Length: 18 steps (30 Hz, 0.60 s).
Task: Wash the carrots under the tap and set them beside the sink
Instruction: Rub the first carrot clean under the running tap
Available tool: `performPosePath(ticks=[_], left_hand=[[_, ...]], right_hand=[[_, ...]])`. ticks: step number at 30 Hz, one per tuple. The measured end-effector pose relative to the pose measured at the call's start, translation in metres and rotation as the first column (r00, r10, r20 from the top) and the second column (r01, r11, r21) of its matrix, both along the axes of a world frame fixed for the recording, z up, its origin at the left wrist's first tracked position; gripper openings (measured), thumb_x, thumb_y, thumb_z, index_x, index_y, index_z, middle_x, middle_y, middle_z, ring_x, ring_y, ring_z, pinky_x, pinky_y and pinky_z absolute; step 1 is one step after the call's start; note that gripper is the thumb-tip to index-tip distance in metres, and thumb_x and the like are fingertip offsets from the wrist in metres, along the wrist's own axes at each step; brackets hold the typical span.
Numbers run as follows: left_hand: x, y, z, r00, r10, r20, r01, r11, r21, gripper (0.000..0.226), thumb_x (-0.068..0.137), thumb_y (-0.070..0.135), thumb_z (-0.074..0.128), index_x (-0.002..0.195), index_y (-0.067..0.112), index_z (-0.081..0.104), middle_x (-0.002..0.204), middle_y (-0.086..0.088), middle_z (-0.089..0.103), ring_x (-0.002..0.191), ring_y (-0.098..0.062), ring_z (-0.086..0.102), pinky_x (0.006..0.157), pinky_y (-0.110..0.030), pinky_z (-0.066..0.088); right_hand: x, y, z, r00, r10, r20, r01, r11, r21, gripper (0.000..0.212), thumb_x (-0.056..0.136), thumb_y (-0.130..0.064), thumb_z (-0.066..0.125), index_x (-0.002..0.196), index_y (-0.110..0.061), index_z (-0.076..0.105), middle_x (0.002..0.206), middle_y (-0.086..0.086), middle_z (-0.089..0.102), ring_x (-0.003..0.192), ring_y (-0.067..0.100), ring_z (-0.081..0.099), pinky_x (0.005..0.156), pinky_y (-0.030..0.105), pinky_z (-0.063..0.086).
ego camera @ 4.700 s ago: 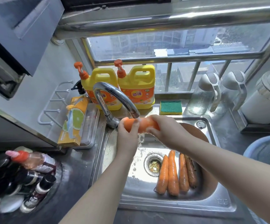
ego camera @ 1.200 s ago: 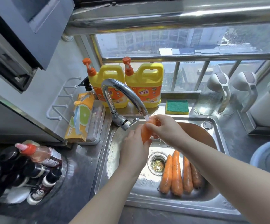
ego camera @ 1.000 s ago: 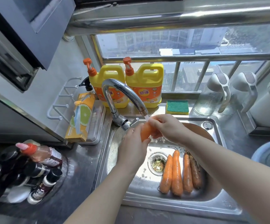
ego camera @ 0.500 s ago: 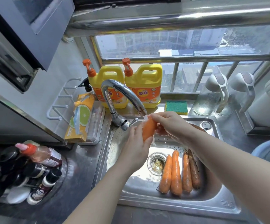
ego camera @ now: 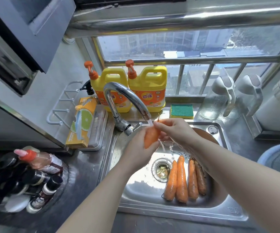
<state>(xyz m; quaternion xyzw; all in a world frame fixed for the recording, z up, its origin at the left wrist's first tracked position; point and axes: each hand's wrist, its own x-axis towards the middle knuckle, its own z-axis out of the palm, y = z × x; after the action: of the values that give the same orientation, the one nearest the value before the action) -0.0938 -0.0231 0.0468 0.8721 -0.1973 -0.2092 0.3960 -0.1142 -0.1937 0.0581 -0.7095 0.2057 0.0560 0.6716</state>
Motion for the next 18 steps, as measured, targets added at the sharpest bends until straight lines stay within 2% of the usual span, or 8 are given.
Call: performPosePath(ticks=[2, 4, 6, 8, 11, 14, 16, 18], left_hand=[[0.0035, 0.0026, 0.0013, 1.000, 0.007, 0.000, -0.007, 1.000, -0.029, 0.055, 0.084, 0.055, 0.060, 0.137, 0.043, 0.047, 0.121, 0.009, 0.059, 0.106, -0.012, 0.061, 0.091, -0.044, 0.054], [0.0051, 0.0033, 0.0026, 1.000, 0.005, -0.005, -0.005, 0.999, -0.042, 0.046, 0.090, 0.045, 0.061, 0.134, 0.041, 0.051, 0.117, 0.006, 0.059, 0.103, -0.011, 0.060, 0.089, -0.038, 0.054], [0.0057, 0.0029, 0.0031, 1.000, -0.009, 0.007, 0.010, 0.999, -0.040, 0.041, 0.090, 0.044, 0.060, 0.131, 0.039, 0.055, 0.114, 0.006, 0.061, 0.102, -0.010, 0.061, 0.084, -0.030, 0.051], [0.0056, 0.0038, 0.0035, 1.000, -0.015, 0.019, 0.016, 0.999, -0.040, 0.048, 0.088, 0.045, 0.058, 0.134, 0.035, 0.056, 0.113, 0.006, 0.062, 0.101, -0.010, 0.061, 0.081, -0.028, 0.050], [0.0066, 0.0057, 0.0027, 0.999, -0.002, 0.036, 0.004, 0.999, -0.052, 0.045, 0.092, 0.036, 0.061, 0.137, 0.034, 0.056, 0.112, 0.010, 0.064, 0.101, -0.007, 0.061, 0.083, -0.028, 0.051], [0.0061, 0.0059, 0.0056, 0.999, 0.004, 0.043, -0.001, 0.998, -0.065, 0.035, 0.097, 0.027, 0.061, 0.131, 0.036, 0.058, 0.108, 0.018, 0.063, 0.099, 0.004, 0.058, 0.078, -0.017, 0.044], [0.0074, 0.0080, 0.0067, 0.999, 0.002, 0.034, 0.001, 0.998, -0.064, 0.037, 0.098, 0.027, 0.061, 0.133, 0.037, 0.056, 0.109, 0.021, 0.063, 0.100, 0.007, 0.058, 0.078, -0.016, 0.043], [0.0078, 0.0114, 0.0080, 1.000, 0.007, 0.028, -0.006, 0.998, -0.056, 0.040, 0.098, 0.029, 0.062, 0.136, 0.037, 0.054, 0.111, 0.022, 0.063, 0.100, 0.008, 0.058, 0.076, -0.014, 0.043]], right_hand=[[-0.0016, 0.0002, 0.0045, 0.997, 0.078, 0.005, -0.079, 0.997, 0.027, 0.016, 0.091, -0.019, 0.074, 0.104, -0.010, 0.073, 0.089, 0.007, 0.077, 0.074, 0.017, 0.072, 0.075, 0.029, 0.060], [-0.0005, 0.0033, 0.0061, 0.995, 0.100, 0.017, -0.098, 0.990, -0.104, 0.015, 0.089, -0.021, 0.076, 0.101, -0.014, 0.072, 0.088, 0.005, 0.077, 0.072, 0.015, 0.072, 0.072, 0.027, 0.060], [0.0023, 0.0054, 0.0051, 0.998, 0.053, 0.031, -0.045, 0.978, -0.205, 0.017, 0.091, -0.029, 0.073, 0.096, -0.013, 0.075, 0.082, 0.007, 0.077, 0.064, 0.013, 0.068, 0.068, 0.029, 0.060], [0.0039, 0.0039, 0.0044, 1.000, 0.017, 0.025, -0.013, 0.985, -0.173, 0.023, 0.097, -0.030, 0.066, 0.095, -0.010, 0.077, 0.078, 0.009, 0.075, 0.063, 0.014, 0.066, 0.071, 0.034, 0.062], [0.0011, 0.0044, 0.0081, 0.996, 0.081, 0.029, -0.077, 0.990, -0.121, 0.017, 0.097, -0.023, 0.067, 0.102, -0.009, 0.075, 0.077, 0.004, 0.074, 0.064, 0.011, 0.065, 0.063, 0.024, 0.059], [0.0018, 0.0078, 0.0090, 0.993, 0.101, 0.067, -0.082, 0.966, -0.245, 0.014, 0.091, -0.027, 0.074, 0.098, -0.015, 0.075, 0.083, 0.002, 0.076, 0.062, 0.004, 0.066, 0.061, 0.017, 0.055], [0.0034, 0.0078, 0.0097, 0.994, 0.088, 0.062, -0.071, 0.968, -0.241, 0.018, 0.093, -0.031, 0.071, 0.097, -0.015, 0.077, 0.079, -0.002, 0.075, 0.059, 0.000, 0.065, 0.060, 0.016, 0.052], [0.0040, 0.0060, 0.0094, 0.994, 0.103, 0.035, -0.096, 0.981, -0.168, 0.022, 0.096, -0.032, 0.068, 0.100, -0.014, 0.078, 0.076, -0.002, 0.073, 0.060, 0.004, 0.063, 0.064, 0.019, 0.054]])
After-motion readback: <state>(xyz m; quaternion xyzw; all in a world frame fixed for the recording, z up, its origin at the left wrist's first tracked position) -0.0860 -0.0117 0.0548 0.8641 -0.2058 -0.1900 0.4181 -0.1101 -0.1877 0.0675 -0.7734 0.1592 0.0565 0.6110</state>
